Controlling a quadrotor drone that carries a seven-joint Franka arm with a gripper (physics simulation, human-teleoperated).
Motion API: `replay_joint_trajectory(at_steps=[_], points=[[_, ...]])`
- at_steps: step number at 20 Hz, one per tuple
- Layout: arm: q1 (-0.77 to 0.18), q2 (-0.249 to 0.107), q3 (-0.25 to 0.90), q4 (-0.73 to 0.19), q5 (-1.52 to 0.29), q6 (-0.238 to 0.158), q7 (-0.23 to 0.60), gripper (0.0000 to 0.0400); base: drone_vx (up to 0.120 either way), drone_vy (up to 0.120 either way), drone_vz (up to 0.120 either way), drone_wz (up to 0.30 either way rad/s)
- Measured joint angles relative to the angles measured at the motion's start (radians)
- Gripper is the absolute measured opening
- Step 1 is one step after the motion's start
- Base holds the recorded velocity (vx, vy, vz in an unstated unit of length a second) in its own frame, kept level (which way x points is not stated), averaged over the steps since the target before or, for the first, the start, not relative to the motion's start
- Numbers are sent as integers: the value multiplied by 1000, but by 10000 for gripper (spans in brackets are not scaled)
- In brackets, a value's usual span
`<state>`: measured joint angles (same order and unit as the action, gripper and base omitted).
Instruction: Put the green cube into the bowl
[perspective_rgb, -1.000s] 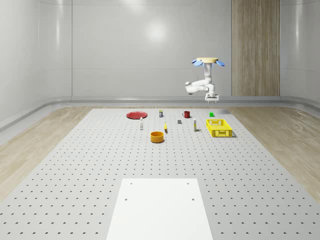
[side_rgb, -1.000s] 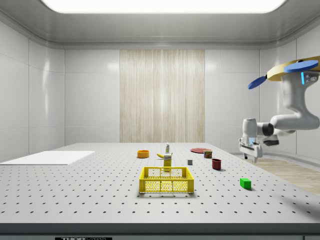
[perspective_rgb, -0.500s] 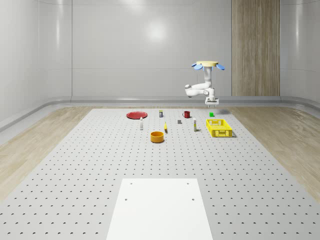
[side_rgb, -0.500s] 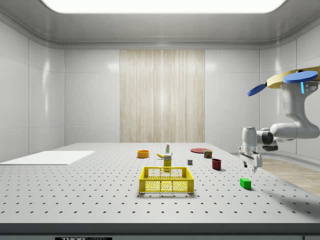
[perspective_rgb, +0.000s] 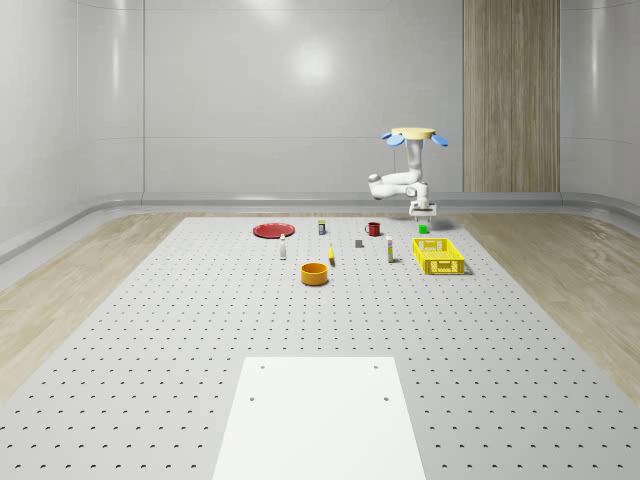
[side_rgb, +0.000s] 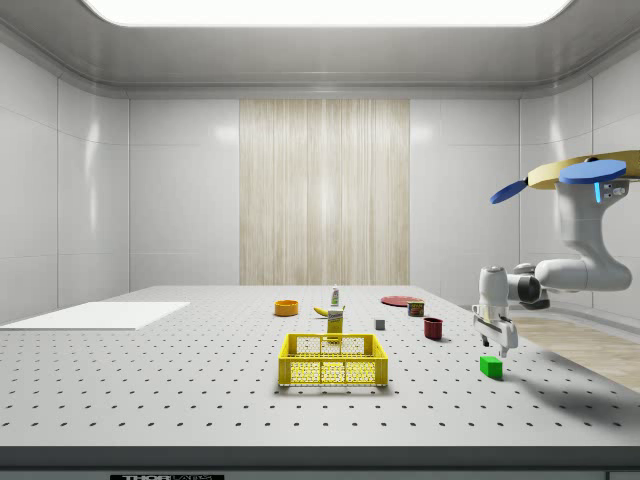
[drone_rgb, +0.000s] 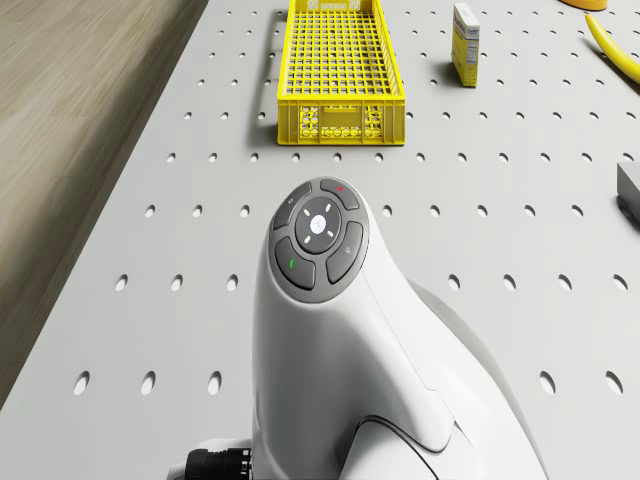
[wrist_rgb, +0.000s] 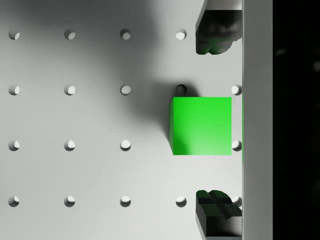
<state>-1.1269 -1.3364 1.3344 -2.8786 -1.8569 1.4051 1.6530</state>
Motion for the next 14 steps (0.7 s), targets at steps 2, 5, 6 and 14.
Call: replay_joint_trajectory(at_steps=[2,5,6,14], points=[[0,-9,-15,3,-13,14,-1,400,0,0,0,0],[-1,-24,-52,10,-44,39,-4,400,0,0,0,0],[-1,-29,-66,13,-57,49,-5,400,0,0,0,0],[-55,-37,-112,74,-104,91,-2,400,0,0,0,0]])
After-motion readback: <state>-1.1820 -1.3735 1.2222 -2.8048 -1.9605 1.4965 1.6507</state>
